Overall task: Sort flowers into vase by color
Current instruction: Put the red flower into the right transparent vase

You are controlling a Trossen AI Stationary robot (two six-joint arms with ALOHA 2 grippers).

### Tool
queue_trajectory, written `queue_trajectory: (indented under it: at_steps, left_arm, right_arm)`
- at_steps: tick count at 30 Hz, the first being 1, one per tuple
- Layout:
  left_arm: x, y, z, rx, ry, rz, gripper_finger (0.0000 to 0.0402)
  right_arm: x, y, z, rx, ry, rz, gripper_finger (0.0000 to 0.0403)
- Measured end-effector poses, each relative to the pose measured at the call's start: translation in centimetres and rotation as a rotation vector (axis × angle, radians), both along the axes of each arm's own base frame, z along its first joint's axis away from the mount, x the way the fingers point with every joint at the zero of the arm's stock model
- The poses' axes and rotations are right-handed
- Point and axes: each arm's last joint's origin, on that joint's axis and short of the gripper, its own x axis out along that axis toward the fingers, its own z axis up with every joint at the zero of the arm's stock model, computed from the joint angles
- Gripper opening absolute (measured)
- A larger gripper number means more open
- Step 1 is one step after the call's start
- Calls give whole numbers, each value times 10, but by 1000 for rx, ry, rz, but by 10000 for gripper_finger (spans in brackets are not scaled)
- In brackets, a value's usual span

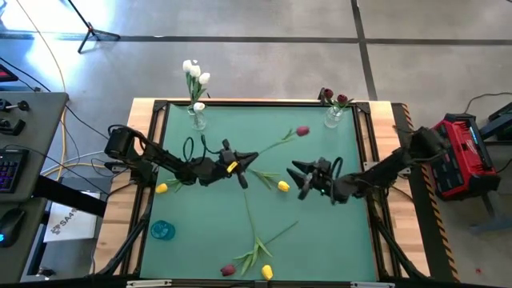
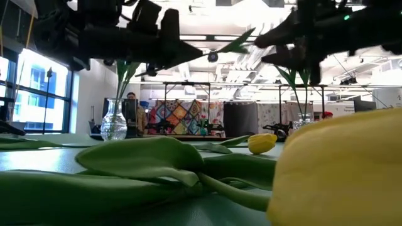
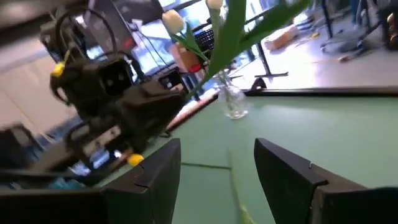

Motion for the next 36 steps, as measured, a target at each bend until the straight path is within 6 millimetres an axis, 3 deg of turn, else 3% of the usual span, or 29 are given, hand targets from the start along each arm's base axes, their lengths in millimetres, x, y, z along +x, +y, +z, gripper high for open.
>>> queue_trajectory:
  at_steps: [8, 16, 23, 28, 36]
  left_arm:
    - [3, -12, 3, 140, 34, -157, 0]
    - [5, -12, -4, 135, 54, -165, 0]
    - [8, -17, -17, 127, 77, -174, 0]
    - [7, -20, -15, 150, 60, -178, 0]
    - [8, -22, -19, 172, 92, -278, 0]
  right_arm:
    - [20, -19, -12, 33, -216, 91, 193]
    - [65, -17, -13, -57, -207, 184, 193]
    - [77, -17, -15, -27, -148, 51, 190]
    - [77, -18, -18, -22, -121, 36, 155]
    - [77, -18, -18, -32, -115, 59, 58]
